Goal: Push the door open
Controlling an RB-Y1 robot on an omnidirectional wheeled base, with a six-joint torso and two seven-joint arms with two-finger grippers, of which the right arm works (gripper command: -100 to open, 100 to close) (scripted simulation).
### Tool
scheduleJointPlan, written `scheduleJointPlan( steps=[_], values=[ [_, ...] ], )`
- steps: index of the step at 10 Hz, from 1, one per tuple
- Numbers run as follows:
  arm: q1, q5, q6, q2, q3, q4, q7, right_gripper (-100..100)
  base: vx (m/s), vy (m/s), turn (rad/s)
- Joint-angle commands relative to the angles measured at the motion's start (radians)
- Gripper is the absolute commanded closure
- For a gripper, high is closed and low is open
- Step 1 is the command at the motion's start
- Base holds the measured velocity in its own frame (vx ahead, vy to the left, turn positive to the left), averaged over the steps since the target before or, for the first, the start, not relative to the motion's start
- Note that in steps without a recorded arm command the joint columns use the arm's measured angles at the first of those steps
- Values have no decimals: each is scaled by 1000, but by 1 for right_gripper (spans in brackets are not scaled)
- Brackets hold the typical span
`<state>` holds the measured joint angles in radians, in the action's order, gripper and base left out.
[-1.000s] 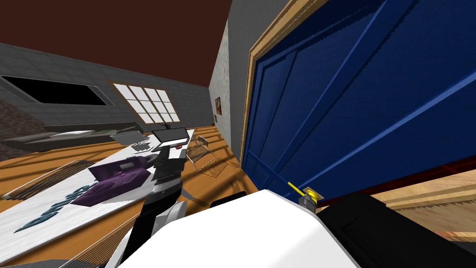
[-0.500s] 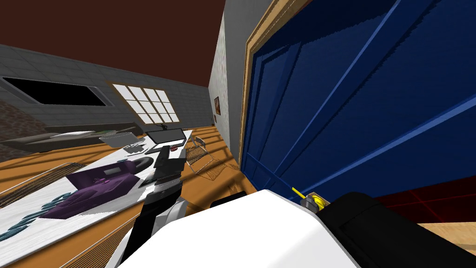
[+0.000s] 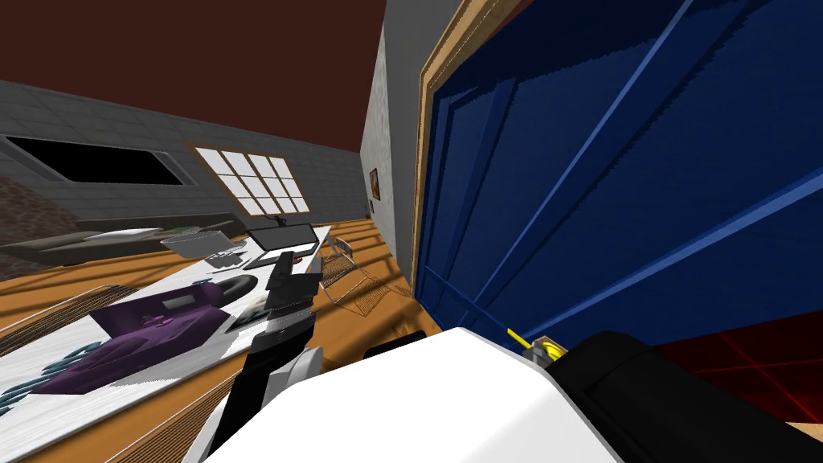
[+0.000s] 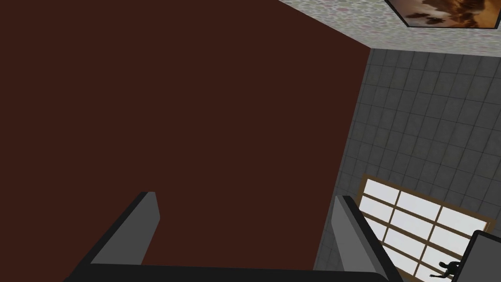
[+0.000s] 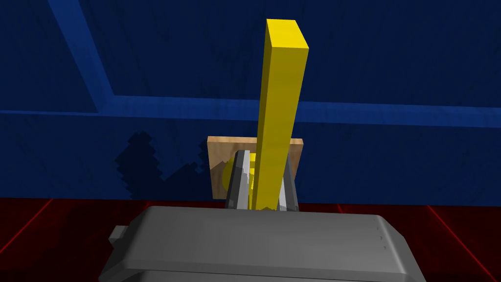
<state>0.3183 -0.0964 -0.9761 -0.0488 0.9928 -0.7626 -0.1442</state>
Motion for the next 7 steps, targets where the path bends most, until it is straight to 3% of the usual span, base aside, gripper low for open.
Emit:
scheduleJointPlan(
  steps=[1,4,7],
  values=[
    [-4,15,-45,-8,-26,8,-19,100,96,-110,0],
    [-4,15,-45,-8,-26,8,-19,100,35,-50,22],
    [23,29,-98,-14,-49,40,-49,100,66,-42,22]
  ],
)
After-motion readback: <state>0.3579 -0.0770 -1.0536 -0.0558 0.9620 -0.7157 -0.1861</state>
